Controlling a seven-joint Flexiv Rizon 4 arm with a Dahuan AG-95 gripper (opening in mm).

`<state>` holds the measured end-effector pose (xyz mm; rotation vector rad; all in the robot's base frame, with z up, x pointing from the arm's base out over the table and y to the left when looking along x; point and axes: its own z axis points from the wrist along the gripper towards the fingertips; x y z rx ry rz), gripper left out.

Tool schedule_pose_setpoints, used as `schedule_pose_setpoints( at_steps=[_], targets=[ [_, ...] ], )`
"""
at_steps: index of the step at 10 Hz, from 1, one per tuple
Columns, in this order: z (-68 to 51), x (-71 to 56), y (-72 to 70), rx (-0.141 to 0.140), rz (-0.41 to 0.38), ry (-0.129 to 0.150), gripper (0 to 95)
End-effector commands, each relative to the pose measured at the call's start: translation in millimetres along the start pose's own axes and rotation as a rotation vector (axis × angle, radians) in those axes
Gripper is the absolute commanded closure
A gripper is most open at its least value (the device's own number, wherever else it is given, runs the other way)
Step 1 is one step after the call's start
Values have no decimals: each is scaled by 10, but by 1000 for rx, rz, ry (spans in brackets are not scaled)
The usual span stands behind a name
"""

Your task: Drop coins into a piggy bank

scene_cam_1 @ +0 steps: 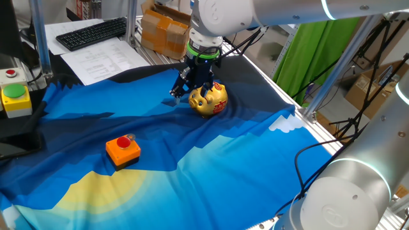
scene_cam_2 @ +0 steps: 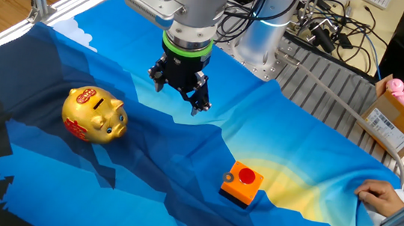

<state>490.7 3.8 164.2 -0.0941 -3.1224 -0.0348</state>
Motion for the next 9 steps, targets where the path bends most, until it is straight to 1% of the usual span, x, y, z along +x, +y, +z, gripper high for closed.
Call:
schedule_pose_setpoints(
  at_steps=[1, 2, 3, 4, 5, 6, 7, 8, 9],
  targets=[
    [52, 125, 9, -107, 173, 60, 950],
    [74, 127, 15, -149, 179, 64, 950],
    [100, 120, 22, -180, 198, 60, 950],
    [150, 109, 39, -210, 223, 43, 950],
    [212, 100, 71, -246, 256, 26, 950],
    [243, 96, 86, -264, 272, 18, 950],
    [302, 92, 122, -323, 297, 32, 950],
    [326, 90, 136, -368, 291, 62, 950],
    [354, 84, 143, -449, 272, 126, 950]
  ],
)
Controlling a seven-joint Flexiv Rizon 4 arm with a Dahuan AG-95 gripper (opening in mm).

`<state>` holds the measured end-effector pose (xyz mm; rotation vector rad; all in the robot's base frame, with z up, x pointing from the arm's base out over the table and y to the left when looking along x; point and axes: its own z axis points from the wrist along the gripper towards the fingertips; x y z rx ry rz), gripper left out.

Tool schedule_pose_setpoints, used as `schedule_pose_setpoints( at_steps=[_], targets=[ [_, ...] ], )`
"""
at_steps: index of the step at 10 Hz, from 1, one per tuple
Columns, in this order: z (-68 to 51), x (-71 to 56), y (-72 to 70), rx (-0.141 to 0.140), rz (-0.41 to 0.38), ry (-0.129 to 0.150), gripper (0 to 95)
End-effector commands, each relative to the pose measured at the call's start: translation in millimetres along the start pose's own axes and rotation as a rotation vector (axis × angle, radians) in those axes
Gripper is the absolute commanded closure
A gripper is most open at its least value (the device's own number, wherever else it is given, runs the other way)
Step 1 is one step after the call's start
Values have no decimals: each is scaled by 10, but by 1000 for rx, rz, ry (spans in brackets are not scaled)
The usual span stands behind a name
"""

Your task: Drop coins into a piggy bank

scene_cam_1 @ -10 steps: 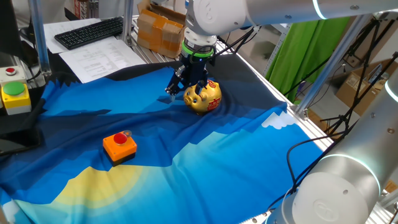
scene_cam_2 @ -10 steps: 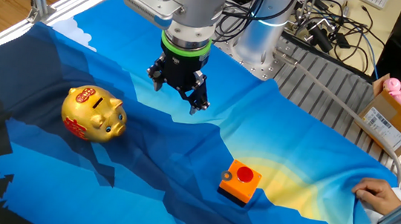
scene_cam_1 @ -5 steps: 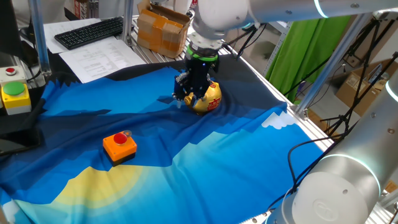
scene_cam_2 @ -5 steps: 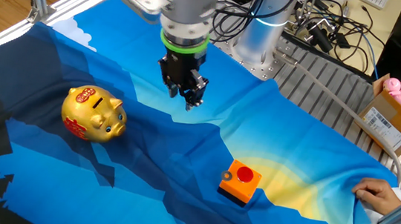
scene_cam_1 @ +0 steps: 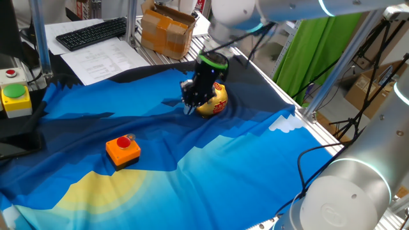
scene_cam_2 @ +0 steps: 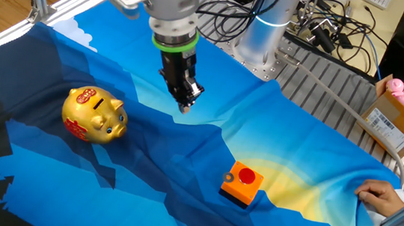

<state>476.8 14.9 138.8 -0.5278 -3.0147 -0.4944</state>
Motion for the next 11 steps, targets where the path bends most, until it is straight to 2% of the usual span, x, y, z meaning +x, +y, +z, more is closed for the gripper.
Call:
schedule_pose_setpoints(
  at_steps=[1, 2, 3, 4, 5, 6, 7, 8, 9, 11],
  targets=[
    [127, -44, 43, -152, 0, 148, 950],
    [160, -26, 72, -153, 20, 144, 950],
    [194, 12, 133, -152, 45, 83, 950],
    [189, 38, 180, -165, 77, 53, 950],
    [179, 45, 204, -170, 75, 64, 950],
    [159, 19, 220, -157, 4, 116, 950],
    [140, -29, 256, -133, -50, 193, 950],
    [143, -54, 281, -128, -55, 205, 950],
    [155, -125, 368, -112, -56, 222, 950],
    [229, -247, 465, -109, -95, 242, 950]
  ],
)
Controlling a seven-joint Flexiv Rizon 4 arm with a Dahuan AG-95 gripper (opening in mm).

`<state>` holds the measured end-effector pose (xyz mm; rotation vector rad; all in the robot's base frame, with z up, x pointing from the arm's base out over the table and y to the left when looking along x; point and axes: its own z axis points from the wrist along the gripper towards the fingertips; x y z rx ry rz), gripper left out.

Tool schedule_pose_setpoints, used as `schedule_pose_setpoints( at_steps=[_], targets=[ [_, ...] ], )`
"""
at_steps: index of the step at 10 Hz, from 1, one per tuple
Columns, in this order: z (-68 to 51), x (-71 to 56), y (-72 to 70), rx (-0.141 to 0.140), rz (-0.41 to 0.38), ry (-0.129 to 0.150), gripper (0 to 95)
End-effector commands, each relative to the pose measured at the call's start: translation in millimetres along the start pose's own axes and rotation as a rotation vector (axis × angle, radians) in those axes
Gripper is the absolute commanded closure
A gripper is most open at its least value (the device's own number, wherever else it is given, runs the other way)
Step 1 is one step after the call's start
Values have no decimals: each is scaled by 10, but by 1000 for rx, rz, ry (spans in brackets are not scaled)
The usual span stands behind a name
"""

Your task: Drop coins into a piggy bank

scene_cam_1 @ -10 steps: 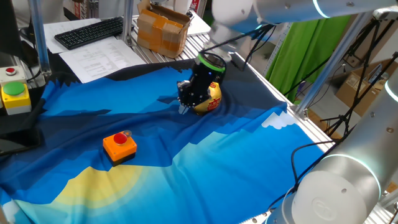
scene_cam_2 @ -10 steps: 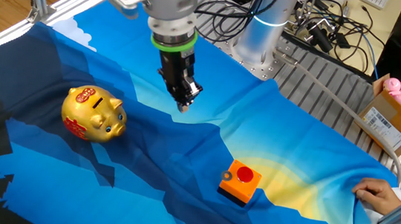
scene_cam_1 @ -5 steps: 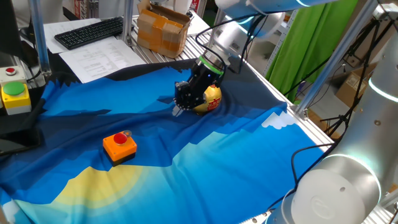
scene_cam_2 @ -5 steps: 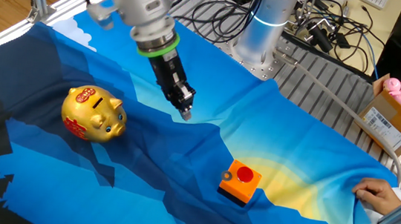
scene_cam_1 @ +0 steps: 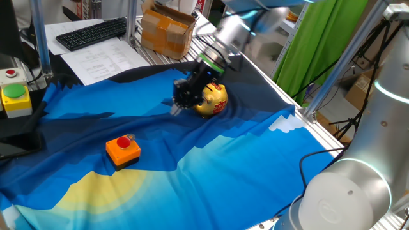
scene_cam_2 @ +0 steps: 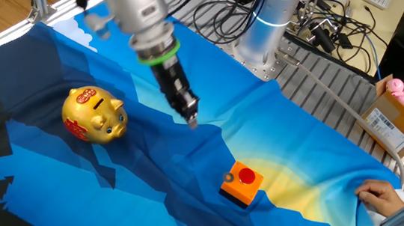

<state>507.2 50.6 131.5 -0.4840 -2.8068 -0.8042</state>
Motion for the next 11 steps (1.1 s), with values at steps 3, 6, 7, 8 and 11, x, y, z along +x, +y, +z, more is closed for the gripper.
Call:
schedule_pose_setpoints(
  at_steps=[3, 6, 7, 8, 11],
  targets=[
    [108, -163, 71, 87, -142, 127, 950],
    [239, -237, 39, 62, -131, 138, 950],
    [273, -250, 20, 61, -128, 138, 950],
    [306, -263, 2, 53, -124, 145, 950],
    [337, -260, -2, 33, -120, 157, 950]
  ],
)
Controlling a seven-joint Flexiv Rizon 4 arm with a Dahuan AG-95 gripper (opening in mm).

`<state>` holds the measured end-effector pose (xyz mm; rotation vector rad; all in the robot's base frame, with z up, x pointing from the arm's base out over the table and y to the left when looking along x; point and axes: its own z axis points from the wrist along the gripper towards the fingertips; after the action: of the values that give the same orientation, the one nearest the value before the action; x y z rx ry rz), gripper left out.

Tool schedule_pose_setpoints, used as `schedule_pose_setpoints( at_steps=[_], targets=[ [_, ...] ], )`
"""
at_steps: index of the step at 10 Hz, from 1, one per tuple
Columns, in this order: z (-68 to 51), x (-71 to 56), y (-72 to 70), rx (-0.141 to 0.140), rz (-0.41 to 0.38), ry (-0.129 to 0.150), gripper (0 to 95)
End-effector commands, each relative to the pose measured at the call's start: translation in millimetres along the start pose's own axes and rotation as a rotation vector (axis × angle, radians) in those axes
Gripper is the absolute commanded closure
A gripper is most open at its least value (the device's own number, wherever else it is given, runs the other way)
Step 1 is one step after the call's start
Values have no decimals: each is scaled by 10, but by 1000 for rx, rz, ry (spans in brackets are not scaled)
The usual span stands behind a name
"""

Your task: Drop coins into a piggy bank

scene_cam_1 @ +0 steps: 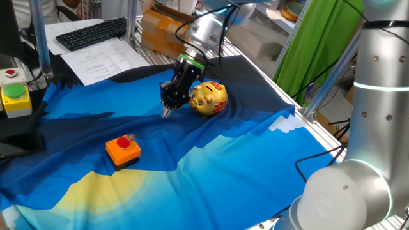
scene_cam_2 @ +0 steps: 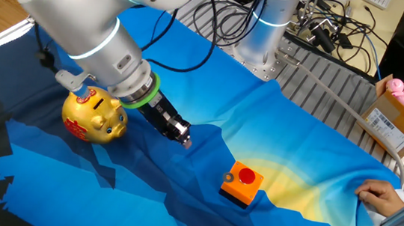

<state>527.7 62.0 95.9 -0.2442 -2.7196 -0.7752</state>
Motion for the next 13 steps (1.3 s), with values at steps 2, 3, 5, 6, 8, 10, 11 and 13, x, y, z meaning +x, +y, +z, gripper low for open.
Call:
schedule_pose_setpoints(
  at_steps=[2, 3, 5, 6, 8, 10, 11, 13],
  targets=[
    [28, 1, 13, -2, -14, -5, 760],
    [98, 17, 26, 1, -10, -10, 760],
    [210, 68, 113, -13, 1, -23, 570],
    [230, 98, 158, -33, 13, -26, 570],
    [289, 150, 233, -80, 46, -17, 760],
    [319, 182, 259, -128, 72, -4, 760],
    [319, 188, 265, -144, 77, -1, 760],
    [319, 188, 265, -144, 76, -8, 760]
  ],
)
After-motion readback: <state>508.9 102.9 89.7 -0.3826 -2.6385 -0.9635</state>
